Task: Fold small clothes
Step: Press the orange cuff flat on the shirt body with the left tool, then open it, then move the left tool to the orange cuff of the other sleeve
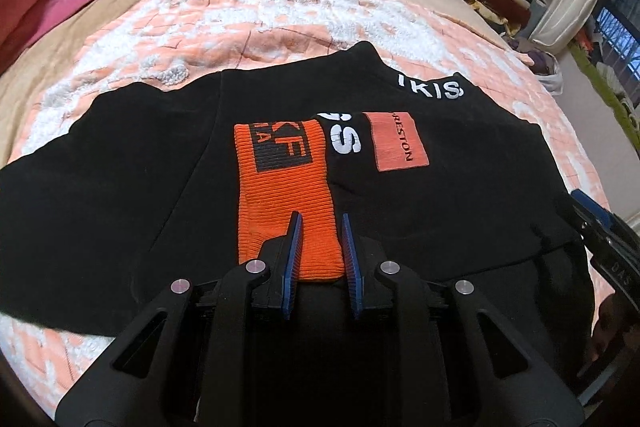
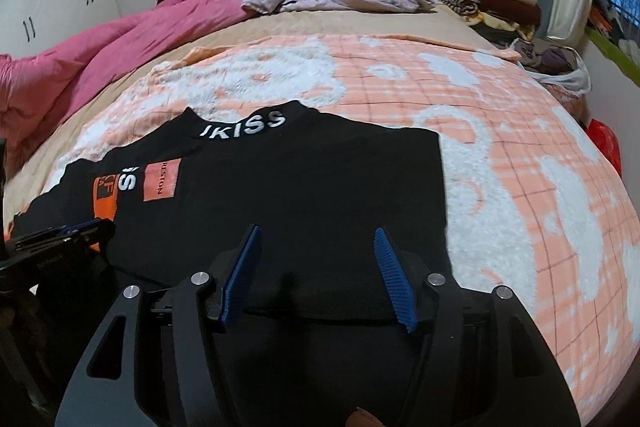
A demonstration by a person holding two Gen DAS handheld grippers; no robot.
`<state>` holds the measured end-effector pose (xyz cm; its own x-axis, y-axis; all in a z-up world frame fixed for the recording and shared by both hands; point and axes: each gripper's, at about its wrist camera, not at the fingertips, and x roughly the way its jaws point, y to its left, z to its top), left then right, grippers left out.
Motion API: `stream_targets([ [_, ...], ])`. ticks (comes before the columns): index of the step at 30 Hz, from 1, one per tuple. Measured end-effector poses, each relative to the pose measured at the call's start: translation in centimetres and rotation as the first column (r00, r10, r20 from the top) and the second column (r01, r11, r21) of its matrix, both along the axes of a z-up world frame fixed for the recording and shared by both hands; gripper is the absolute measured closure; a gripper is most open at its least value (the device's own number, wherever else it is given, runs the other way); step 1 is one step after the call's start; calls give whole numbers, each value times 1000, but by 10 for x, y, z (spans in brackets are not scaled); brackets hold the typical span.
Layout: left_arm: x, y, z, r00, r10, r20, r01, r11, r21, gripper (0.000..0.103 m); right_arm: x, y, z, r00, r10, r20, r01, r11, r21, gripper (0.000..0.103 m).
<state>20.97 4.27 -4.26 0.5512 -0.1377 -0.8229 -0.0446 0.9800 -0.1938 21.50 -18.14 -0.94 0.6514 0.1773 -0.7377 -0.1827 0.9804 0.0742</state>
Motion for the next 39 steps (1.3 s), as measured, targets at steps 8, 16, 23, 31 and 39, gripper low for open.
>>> stream_targets([
  [8,-1,0,0,1000,3,10,-3,1000,-8,89,17,-10,-24,996,-48,-75,40,994,-104,39],
  [16,-5,0,5,1000,9,19,-9,1000,-6,89,13,-23,-37,992,-62,-107,59,998,-36,35],
  [23,-10,0,12,999,18,27,-18,1000,1,84,-2,-28,-19,993,-64,-101,68,997,38,24],
  [31,-22,6,22,998,35,47,-35,999,13,69,-19,-24,-2,995,-80,-61,83,995,54,8],
  [39,-37,16,37,995,60,84,-63,997,34,32,-38,-14,21,999,-42,15,41,996,79,5],
])
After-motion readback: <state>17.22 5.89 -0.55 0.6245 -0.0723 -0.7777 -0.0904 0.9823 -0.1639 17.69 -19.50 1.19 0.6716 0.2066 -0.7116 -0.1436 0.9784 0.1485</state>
